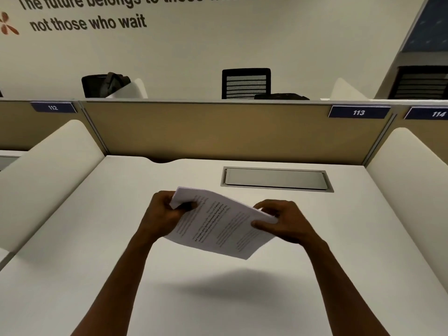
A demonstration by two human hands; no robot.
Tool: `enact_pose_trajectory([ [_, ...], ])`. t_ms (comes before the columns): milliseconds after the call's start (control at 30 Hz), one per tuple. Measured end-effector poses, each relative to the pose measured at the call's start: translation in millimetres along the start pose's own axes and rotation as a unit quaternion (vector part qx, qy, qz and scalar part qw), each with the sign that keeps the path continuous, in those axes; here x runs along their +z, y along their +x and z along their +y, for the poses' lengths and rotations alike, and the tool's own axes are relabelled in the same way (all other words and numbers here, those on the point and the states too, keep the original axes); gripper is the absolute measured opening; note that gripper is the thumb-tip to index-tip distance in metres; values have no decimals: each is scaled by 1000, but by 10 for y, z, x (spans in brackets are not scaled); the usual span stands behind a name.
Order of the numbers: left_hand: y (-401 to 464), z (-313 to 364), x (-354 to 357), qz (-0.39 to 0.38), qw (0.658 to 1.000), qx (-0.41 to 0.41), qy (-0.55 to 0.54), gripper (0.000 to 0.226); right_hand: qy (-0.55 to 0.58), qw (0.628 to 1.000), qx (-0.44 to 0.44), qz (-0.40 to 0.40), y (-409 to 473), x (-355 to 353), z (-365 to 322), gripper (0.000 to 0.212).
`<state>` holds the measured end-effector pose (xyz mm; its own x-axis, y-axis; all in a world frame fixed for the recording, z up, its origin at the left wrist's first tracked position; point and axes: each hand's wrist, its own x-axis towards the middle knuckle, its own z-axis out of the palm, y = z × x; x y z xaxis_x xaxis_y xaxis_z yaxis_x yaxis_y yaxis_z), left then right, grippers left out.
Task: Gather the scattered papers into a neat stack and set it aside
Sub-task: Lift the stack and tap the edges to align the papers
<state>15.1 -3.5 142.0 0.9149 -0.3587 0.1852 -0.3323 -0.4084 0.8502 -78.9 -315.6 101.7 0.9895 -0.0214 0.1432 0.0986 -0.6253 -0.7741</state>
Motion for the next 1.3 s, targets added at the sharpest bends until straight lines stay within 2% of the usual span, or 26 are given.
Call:
enact_pose_trajectory([
  [67, -41, -103, -43, 28, 998, -31, -47, 13, 73, 995, 29, 66, -52, -93, 146, 60],
  [100, -60, -150, -58, 39, 996, -43, -71, 12, 158, 983, 53, 77, -82, -106, 205, 73],
  [167, -97, -218, -71, 51, 990, -59, -117, 17, 321, 941, 95, 50, -145, -42, 319, 93],
  [200, -111, -249, -65, 50, 987, -63, -141, 19, 355, 929, 99, 22, -172, 29, 362, 95],
  [267, -133, -292, -31, 39, 981, -63, -181, 24, 383, 919, 92, -30, -223, 212, 386, 80],
  [333, -144, -341, 15, 32, 977, -65, -201, 30, 408, 907, 102, -15, -257, 373, 367, 59],
  [433, -150, -436, 57, 35, 975, -74, -205, 32, 398, 905, 146, 44, -244, 476, 326, 41],
  [600, -205, -658, 100, 46, 969, -107, -217, 22, 315, 931, 172, 64, -204, 570, 356, 25],
  [933, -527, -1180, 413, 27, 947, -188, -257, 17, 251, 939, 222, 74, -465, 1070, 723, 27],
  [1300, -520, -1303, 474, 41, 948, -201, -242, 18, 240, 940, 219, 100, -441, 1098, 796, 28],
])
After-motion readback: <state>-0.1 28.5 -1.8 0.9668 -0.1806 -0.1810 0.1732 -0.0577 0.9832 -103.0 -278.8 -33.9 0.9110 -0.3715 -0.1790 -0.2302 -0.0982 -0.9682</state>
